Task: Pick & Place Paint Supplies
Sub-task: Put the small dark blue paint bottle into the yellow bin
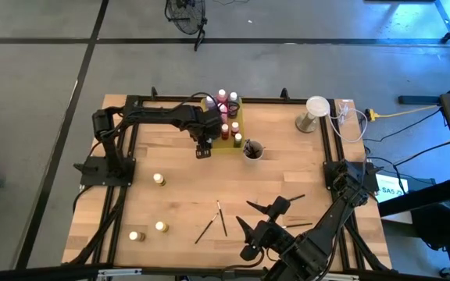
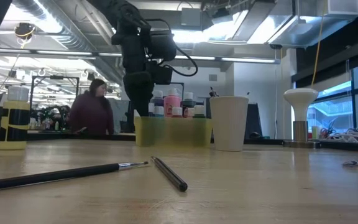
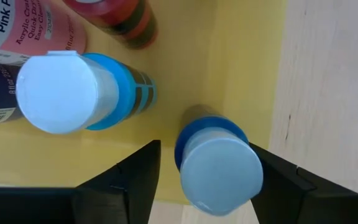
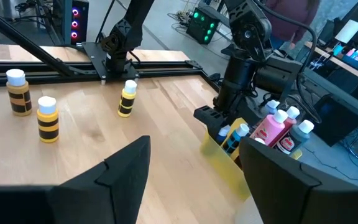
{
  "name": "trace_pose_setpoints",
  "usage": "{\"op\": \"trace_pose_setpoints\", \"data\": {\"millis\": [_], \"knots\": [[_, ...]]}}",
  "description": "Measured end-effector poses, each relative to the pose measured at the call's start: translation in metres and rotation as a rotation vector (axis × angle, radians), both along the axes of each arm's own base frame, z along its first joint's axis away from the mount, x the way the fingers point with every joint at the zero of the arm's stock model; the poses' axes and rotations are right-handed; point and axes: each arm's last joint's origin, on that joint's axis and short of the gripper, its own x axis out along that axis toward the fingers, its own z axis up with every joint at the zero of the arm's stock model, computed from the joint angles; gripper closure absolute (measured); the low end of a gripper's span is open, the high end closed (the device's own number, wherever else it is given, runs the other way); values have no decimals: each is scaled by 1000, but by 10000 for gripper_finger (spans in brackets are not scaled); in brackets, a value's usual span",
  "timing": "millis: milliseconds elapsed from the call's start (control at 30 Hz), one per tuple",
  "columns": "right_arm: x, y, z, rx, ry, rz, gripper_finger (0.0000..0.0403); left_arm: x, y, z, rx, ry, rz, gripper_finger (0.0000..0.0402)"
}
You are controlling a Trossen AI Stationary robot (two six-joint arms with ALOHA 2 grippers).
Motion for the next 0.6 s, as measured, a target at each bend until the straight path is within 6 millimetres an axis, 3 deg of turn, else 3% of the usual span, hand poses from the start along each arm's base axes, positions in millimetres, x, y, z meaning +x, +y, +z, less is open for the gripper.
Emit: {"op": "trace_pose_setpoints", "data": {"millis": [600], "knots": [[1,-2,0,16,2,-7,153,0,0,2,8,-6,2,187]]}}
